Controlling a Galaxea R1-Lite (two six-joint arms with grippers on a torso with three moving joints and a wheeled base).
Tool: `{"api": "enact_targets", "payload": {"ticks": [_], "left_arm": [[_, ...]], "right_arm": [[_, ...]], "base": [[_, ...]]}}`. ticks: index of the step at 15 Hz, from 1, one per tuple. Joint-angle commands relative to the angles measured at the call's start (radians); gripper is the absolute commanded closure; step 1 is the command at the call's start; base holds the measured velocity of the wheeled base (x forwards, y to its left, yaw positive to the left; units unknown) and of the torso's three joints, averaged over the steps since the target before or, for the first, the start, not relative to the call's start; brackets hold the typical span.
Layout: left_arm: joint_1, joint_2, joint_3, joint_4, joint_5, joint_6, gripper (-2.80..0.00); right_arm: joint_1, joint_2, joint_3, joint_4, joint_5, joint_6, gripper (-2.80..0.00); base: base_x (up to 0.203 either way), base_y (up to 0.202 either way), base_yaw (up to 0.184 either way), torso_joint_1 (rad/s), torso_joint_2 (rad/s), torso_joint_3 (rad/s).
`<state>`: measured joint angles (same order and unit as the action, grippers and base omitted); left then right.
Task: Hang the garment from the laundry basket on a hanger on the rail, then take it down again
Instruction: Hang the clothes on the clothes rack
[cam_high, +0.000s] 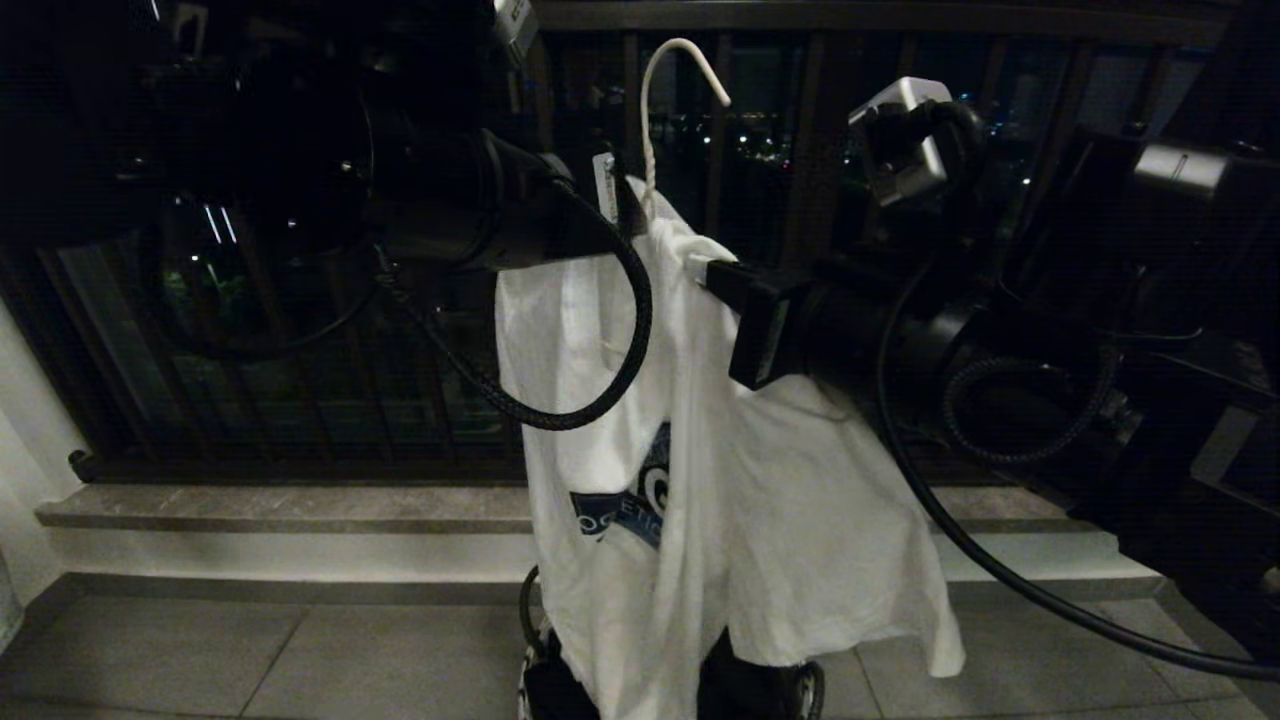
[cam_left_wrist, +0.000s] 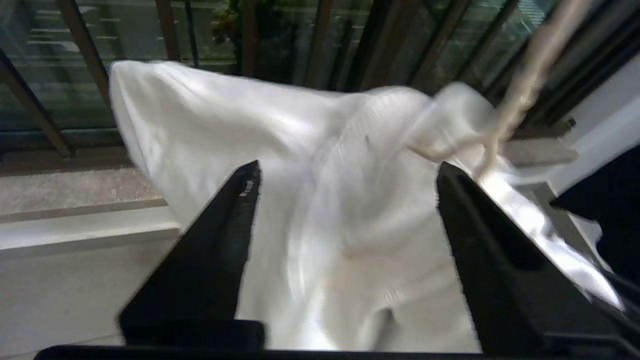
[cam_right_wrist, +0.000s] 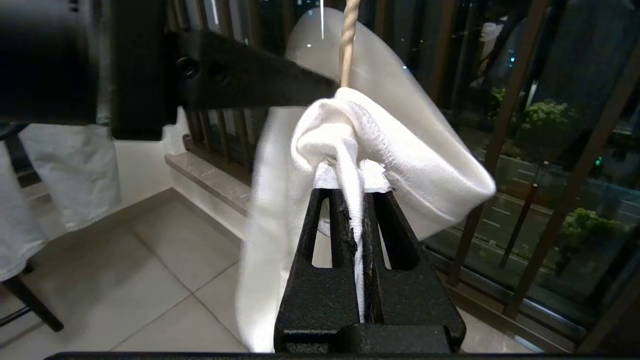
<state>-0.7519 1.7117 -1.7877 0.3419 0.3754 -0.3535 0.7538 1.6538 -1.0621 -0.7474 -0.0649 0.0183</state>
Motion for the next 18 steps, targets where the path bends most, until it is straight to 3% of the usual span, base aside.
{"api": "enact_targets", "payload": {"ticks": [1,3,8,10,11,13,15,16,18], "left_arm": [[-0.002,-0.047,0.027,0.086,-0.008,-0.001,-2.8],[-0.002,-0.057,0.079,0.171,-0.035,-0.003,-2.8],[0.009,-0.128,0.123,0.185,-0.091,0.003,-2.8],[0.085,-0.152,0.125,0.225,-0.095,0.056,-2.8],[0.125,-0.161,0.125,0.236,-0.095,0.078,0.0],[0.2,-0.185,0.126,0.248,-0.11,0.124,0.0],[0.273,-0.211,0.124,0.282,-0.273,0.182,0.0],[0.327,-0.223,0.12,0.305,-0.358,0.238,0.0],[0.418,-0.24,0.118,0.321,-0.461,0.367,0.0]], "right_arm": [[-0.001,0.003,-0.001,-0.004,-0.001,0.0,0.0],[-0.001,0.003,-0.001,-0.004,-0.001,0.0,0.0],[-0.001,-0.002,-0.001,-0.003,0.007,0.028,0.0],[-0.001,-0.012,-0.001,-0.003,0.041,0.049,0.0],[-0.001,-0.012,-0.001,-0.002,0.052,0.062,0.0],[-0.001,-0.011,0.0,0.0,0.075,0.076,0.0],[-0.001,-0.011,0.002,0.005,0.1,0.086,0.0],[-0.002,-0.011,0.005,0.006,0.126,0.108,0.0],[-0.025,-0.011,0.014,0.009,0.191,0.125,0.0]], "base": [[0.0,0.0,0.0,0.0,0.0,0.0],[0.0,0.0,0.0,0.0,0.0,0.0],[0.0,0.0,0.0,0.0,0.0,0.0],[0.0,0.0,0.0,0.0,0.0,0.0],[0.0,0.0,0.0,0.0,0.0,0.0],[0.0,0.0,0.0,0.0,0.0,0.0],[0.0,0.0,0.0,0.0,0.0,0.0],[0.0,0.0,0.0,0.0,0.0,0.0],[0.0,0.0,0.0,0.0,0.0,0.0]]}}
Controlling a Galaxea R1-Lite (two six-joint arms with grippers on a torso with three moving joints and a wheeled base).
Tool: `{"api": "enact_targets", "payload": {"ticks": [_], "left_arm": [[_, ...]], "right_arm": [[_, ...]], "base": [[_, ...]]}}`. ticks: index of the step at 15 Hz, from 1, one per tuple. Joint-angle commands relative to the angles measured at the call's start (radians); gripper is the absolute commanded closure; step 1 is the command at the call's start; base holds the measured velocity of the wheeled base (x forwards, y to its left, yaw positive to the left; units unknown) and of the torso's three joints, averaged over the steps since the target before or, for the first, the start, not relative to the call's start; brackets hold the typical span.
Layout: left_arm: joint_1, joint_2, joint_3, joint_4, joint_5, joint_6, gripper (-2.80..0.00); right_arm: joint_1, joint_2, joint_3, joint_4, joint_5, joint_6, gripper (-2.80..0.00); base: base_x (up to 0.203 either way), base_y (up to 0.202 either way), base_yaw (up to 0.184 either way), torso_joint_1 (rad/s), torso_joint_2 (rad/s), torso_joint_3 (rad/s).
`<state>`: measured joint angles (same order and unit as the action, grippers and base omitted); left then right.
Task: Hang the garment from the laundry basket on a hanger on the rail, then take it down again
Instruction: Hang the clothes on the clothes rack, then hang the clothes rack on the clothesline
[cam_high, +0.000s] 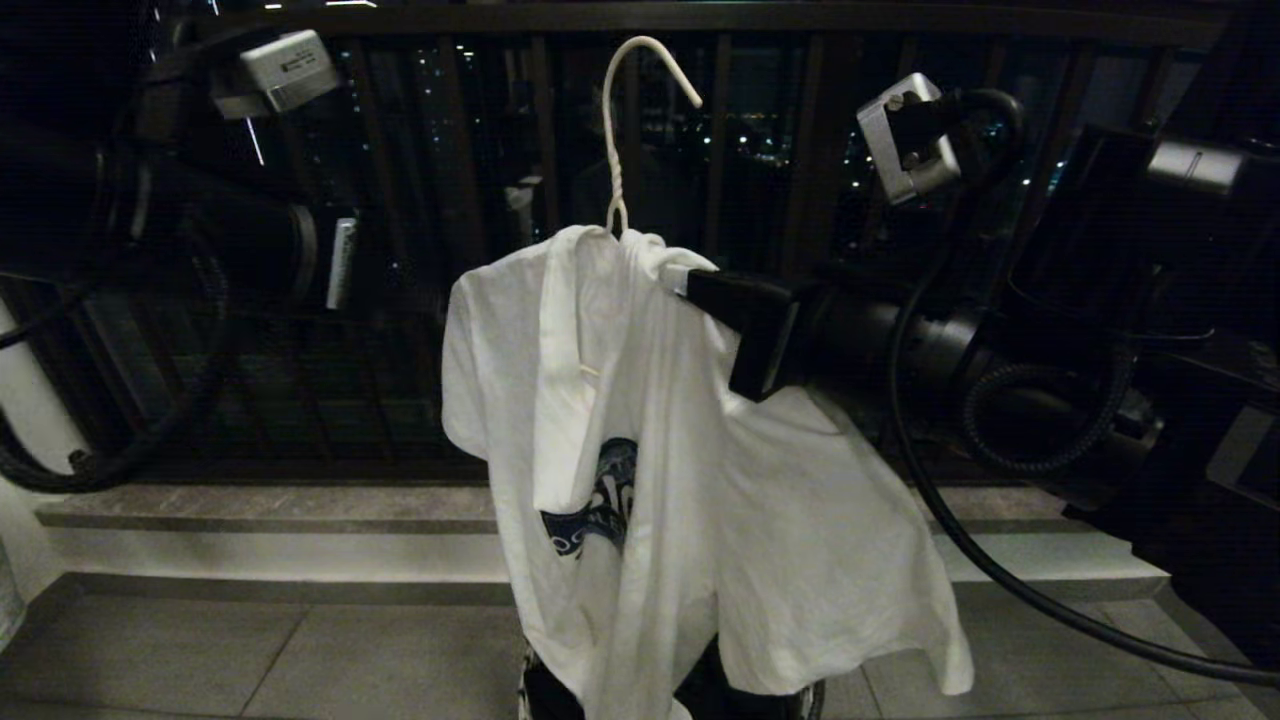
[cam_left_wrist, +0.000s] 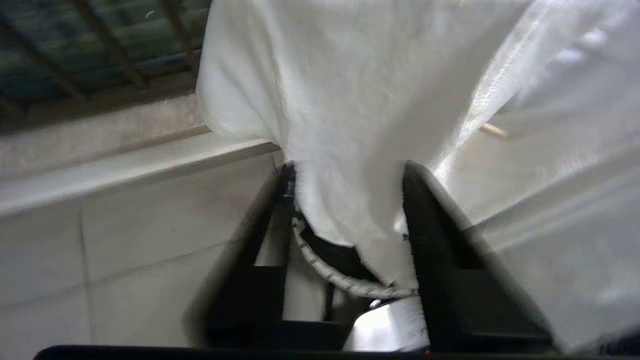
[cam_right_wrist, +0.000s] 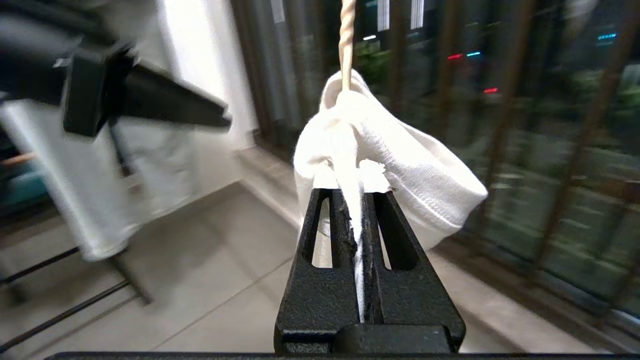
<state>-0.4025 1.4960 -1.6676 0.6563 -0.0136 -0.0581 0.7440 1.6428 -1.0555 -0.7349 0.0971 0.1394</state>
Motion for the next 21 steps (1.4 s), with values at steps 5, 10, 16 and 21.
{"api": "enact_targets", "payload": {"ticks": [5,10,16,21], "left_arm": [[0.275,-0.023,-0.048,0.116,-0.419,0.317,0.0],[0.327,0.059,-0.093,0.182,-0.567,0.496,0.0],[0.326,0.192,-0.19,0.184,-0.612,0.642,-2.8],[0.301,0.307,-0.276,0.169,-0.659,0.815,-2.8]], "right_arm": [[-0.077,-0.029,0.03,0.044,0.235,0.084,0.0],[-0.086,-0.034,0.049,0.046,0.289,0.088,0.0],[-0.086,-0.031,0.051,0.046,0.291,0.088,0.0],[-0.086,-0.029,0.051,0.046,0.297,0.094,0.0]], "base": [[0.0,0.0,0.0,0.0,0.0,0.0],[0.0,0.0,0.0,0.0,0.0,0.0],[0.0,0.0,0.0,0.0,0.0,0.0],[0.0,0.0,0.0,0.0,0.0,0.0]]}}
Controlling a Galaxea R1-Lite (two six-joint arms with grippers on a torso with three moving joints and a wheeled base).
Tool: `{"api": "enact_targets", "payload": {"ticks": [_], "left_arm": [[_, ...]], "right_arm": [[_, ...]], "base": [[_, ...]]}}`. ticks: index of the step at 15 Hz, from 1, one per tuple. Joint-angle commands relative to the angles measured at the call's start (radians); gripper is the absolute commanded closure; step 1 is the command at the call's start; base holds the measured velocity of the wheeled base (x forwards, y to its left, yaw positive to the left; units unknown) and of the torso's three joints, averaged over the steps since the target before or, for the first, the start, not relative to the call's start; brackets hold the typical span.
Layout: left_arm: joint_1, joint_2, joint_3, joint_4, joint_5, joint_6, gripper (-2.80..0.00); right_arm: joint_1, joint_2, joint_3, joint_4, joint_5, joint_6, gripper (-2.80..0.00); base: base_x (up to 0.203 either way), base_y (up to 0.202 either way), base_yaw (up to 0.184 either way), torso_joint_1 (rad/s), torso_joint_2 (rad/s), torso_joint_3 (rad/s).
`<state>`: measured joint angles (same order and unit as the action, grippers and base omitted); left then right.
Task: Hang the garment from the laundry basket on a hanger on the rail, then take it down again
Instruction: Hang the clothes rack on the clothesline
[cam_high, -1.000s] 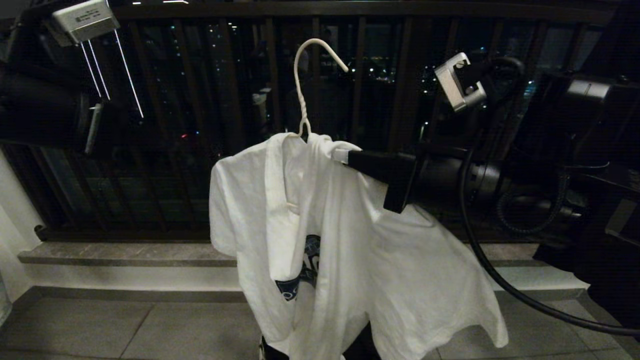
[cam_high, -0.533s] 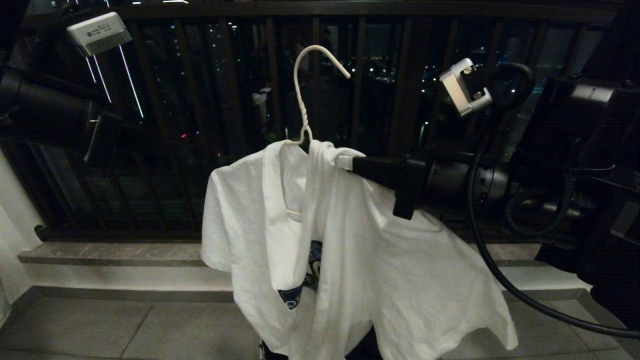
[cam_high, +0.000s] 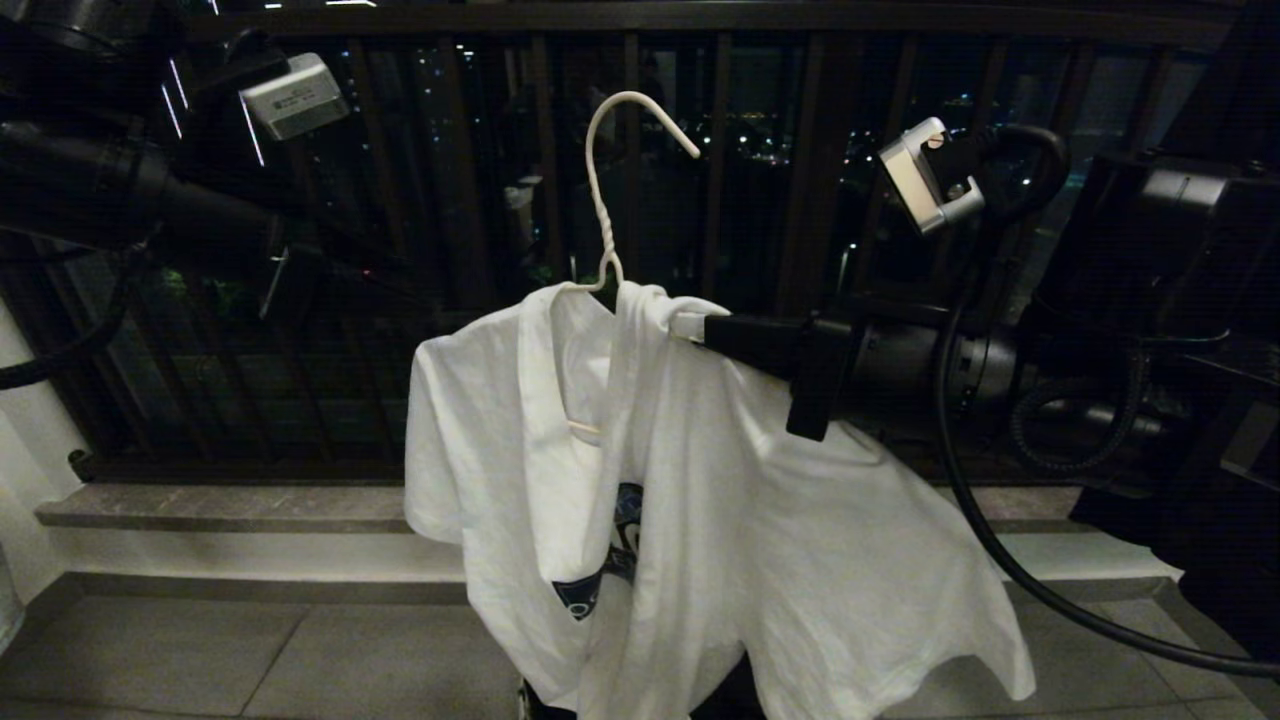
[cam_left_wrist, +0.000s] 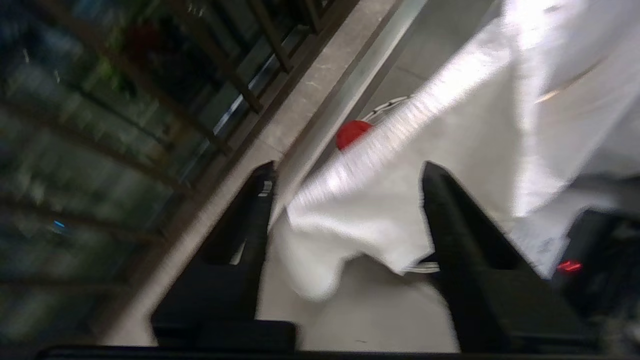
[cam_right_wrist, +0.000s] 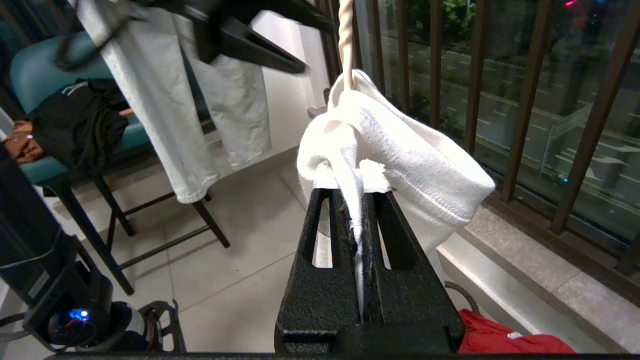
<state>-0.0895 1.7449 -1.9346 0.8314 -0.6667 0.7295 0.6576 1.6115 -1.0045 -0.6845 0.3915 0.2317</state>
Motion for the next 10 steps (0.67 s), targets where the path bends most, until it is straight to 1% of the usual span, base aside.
{"api": "enact_targets", "payload": {"ticks": [1,3,4,6,7,10], "left_arm": [[-0.015,0.062,-0.008,-0.035,-0.022,0.031,-2.8],[-0.018,0.054,-0.006,-0.018,-0.068,0.036,-2.8],[-0.016,0.039,-0.007,0.013,-0.111,0.044,-2.8],[-0.009,0.022,-0.006,0.024,-0.186,0.071,-2.8],[-0.009,0.021,-0.003,0.026,-0.198,0.085,-2.8],[-0.013,0.012,0.027,0.025,-0.2,0.095,-2.8]], "right_arm": [[0.0,0.002,0.0,-0.004,0.004,0.001,0.0],[0.0,0.002,0.0,-0.003,0.006,0.001,0.0],[0.0,0.002,0.002,-0.003,0.007,0.001,0.0],[0.0,0.004,0.001,-0.003,0.013,0.001,0.0],[0.002,0.004,0.003,0.002,0.022,0.001,0.0],[0.0,0.004,0.001,0.031,0.041,0.001,0.0]], "base": [[0.0,0.0,0.0,0.0,0.0,0.0],[0.0,0.0,0.0,0.0,0.0,0.0],[0.0,0.0,0.0,0.0,0.0,0.0],[0.0,0.0,0.0,0.0,0.0,0.0],[0.0,0.0,0.0,0.0,0.0,0.0],[0.0,0.0,0.0,0.0,0.0,0.0]]}}
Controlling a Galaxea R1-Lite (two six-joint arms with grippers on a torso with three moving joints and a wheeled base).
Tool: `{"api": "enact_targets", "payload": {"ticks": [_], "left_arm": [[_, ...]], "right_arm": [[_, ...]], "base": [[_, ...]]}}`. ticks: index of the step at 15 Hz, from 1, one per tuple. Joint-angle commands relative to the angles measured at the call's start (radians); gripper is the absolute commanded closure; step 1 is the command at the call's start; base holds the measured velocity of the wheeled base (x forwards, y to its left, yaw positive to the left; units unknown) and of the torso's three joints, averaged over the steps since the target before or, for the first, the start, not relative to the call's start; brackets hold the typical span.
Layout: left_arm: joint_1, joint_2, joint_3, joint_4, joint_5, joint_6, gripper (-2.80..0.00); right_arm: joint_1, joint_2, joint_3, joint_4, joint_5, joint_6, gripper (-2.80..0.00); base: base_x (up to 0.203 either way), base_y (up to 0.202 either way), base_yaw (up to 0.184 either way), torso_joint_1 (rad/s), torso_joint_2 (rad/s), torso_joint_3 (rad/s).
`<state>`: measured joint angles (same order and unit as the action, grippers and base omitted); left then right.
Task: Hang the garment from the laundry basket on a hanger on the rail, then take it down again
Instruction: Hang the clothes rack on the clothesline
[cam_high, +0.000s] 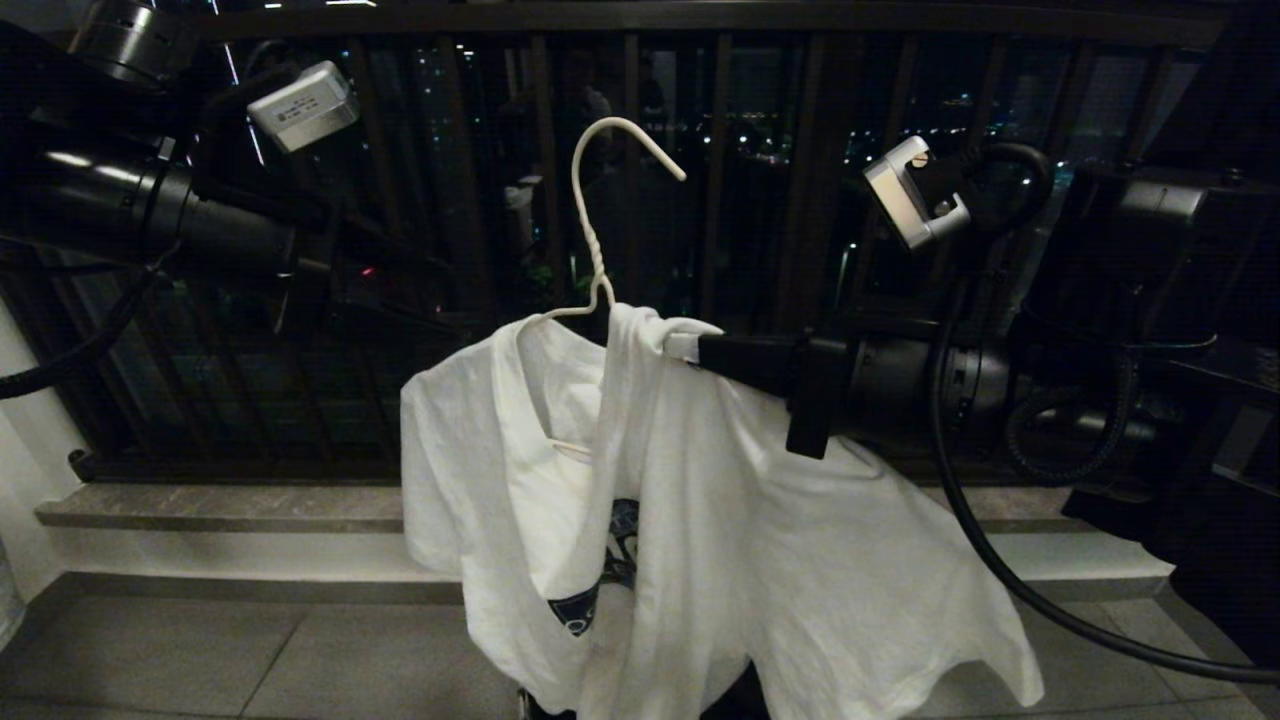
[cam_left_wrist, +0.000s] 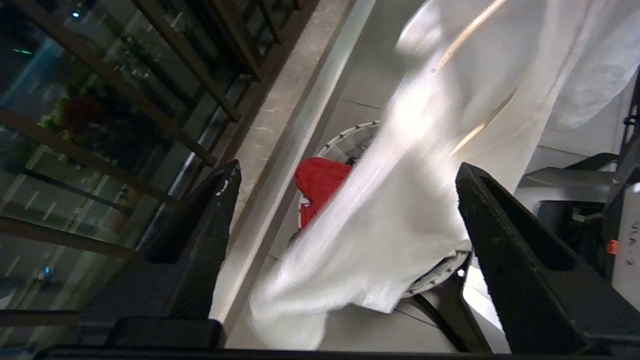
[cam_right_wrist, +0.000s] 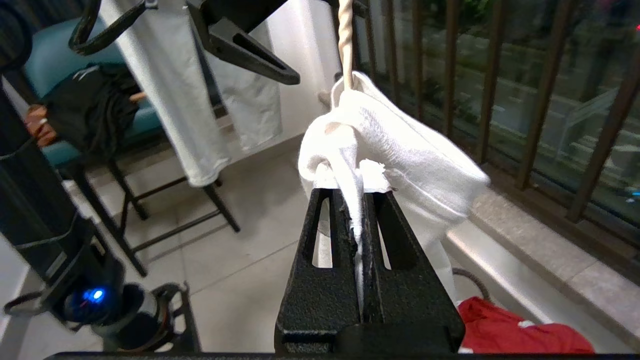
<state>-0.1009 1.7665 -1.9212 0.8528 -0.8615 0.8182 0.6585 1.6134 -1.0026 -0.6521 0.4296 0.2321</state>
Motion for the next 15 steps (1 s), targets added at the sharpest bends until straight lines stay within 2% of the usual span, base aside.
{"api": "enact_targets", "payload": {"ticks": [1,7,15], "left_arm": [[-0.002,-0.005,0.013,0.003,-0.005,0.007,-2.8],[-0.011,-0.005,0.125,0.005,-0.004,0.043,-2.8],[-0.037,0.068,0.084,-0.004,-0.002,0.053,-2.8]], "right_arm": [[0.001,0.002,-0.001,0.0,0.008,0.001,0.0],[0.001,0.014,-0.001,0.002,0.023,0.001,0.0],[0.001,0.012,0.007,0.002,0.046,0.001,0.0]], "base": [[0.0,0.0,0.0,0.0,0.0,0.0],[0.0,0.0,0.0,0.0,0.0,0.0],[0.0,0.0,0.0,0.0,0.0,0.0]]}}
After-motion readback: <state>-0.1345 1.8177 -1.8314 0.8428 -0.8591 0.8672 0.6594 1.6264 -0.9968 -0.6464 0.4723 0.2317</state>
